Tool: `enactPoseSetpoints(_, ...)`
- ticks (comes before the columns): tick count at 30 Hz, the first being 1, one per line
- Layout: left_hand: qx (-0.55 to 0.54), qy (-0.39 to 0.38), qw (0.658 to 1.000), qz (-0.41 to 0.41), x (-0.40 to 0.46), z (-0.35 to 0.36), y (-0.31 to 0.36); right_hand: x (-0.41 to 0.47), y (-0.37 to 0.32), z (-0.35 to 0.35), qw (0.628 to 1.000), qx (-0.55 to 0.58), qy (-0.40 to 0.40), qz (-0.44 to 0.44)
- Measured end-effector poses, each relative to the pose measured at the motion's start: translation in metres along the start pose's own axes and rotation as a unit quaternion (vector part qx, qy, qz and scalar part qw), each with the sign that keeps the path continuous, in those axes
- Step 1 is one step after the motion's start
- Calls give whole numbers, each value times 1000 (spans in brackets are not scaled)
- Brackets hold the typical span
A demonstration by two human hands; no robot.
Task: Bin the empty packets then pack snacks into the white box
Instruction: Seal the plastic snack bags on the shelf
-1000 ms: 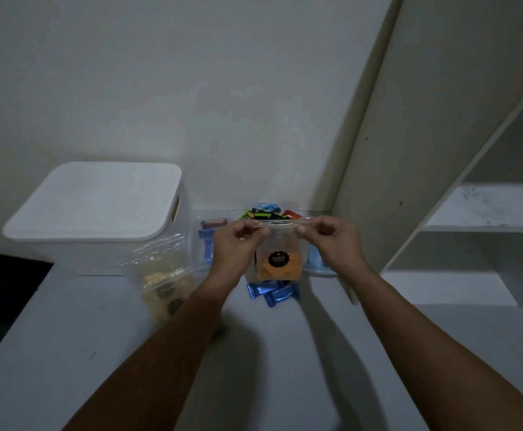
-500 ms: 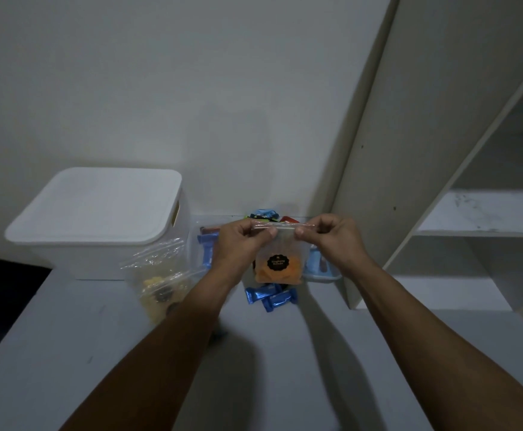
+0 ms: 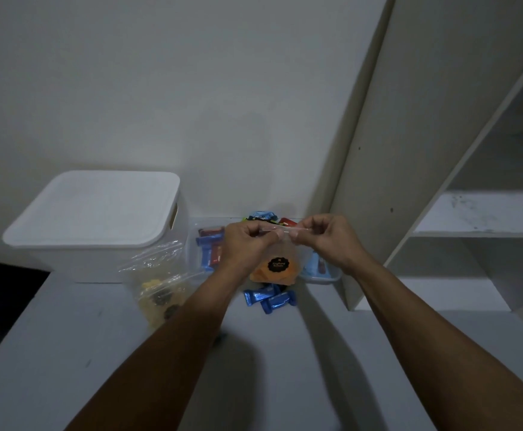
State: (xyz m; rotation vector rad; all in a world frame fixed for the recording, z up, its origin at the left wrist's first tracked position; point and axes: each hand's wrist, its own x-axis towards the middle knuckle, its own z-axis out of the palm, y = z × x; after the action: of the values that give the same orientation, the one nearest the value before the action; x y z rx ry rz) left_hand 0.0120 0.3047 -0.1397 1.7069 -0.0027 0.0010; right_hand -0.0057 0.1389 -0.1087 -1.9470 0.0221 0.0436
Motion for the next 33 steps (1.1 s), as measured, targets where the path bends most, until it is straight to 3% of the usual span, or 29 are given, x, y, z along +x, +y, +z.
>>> enactPoseSetpoints(3, 2, -20, 1000, -5, -2, 1, 1, 3, 2, 1, 999, -37, -1, 3)
enactPoseSetpoints(11, -22, 43, 999, -20, 1, -5, 0, 7, 7, -4, 996, -92, -18, 14)
enactPoseSetpoints(16, -44, 43, 998, -16, 2, -14, -1, 12, 7, -6, 992, -122, 17, 24)
enactPoseSetpoints(21, 42, 181, 983, 9, -8, -2, -3, 16, 12, 2, 988, -134, 73, 24)
enactPoseSetpoints(27, -56, 57, 991, -107, 0, 4, -1, 12, 17, 14, 988, -140, 64, -7)
enactPoseSetpoints(33, -96, 35, 985, -137, 2, 0, -3, 7, 15, 10, 997, -77, 10, -5)
